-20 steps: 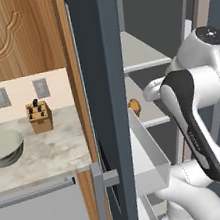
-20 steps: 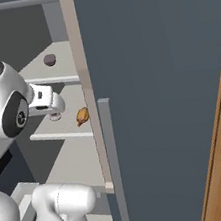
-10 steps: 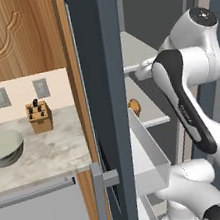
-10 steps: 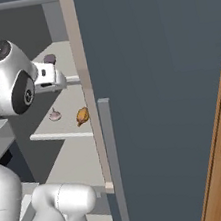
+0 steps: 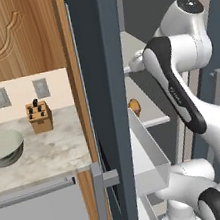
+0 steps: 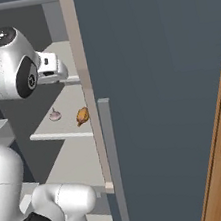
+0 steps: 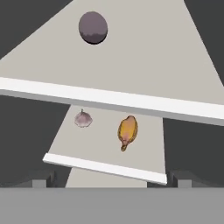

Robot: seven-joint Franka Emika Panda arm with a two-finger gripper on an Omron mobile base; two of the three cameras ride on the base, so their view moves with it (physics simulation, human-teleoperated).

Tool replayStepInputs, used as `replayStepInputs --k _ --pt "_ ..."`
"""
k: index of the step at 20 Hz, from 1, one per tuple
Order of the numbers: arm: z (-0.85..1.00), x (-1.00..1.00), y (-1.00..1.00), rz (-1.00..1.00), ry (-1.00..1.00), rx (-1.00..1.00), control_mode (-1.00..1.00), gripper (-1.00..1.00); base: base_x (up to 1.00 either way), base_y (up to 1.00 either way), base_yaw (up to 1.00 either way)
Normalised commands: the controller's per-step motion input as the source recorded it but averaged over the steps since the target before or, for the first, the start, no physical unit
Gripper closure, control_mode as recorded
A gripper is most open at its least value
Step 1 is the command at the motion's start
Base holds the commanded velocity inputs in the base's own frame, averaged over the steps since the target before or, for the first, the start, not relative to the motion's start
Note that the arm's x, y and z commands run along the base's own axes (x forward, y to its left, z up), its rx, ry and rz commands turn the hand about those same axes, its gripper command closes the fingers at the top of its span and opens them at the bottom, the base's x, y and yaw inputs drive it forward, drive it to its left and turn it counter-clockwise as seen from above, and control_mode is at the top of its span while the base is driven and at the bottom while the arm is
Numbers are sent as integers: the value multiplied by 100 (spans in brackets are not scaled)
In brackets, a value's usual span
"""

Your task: Take the eggplant, chicken drumstick, and garlic from the freezer and place them in the bowl on the counter.

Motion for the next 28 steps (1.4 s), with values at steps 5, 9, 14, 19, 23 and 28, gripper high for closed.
replayStepInputs --k 5,9,14,19,23,28 --pt "0 23 19 0 -2 0 -100 -100 0 0 0" --pt "0 22 7 1 -3 0 -100 -100 0 0 0" --pt "0 49 1 0 0 0 -100 -100 0 0 0" --pt "1 55 4 0 0 0 -100 -100 0 0 0" --pt "0 23 6 1 -5 0 -100 -100 0 0 0" --pt "0 19 4 0 -10 0 -100 -100 0 0 0"
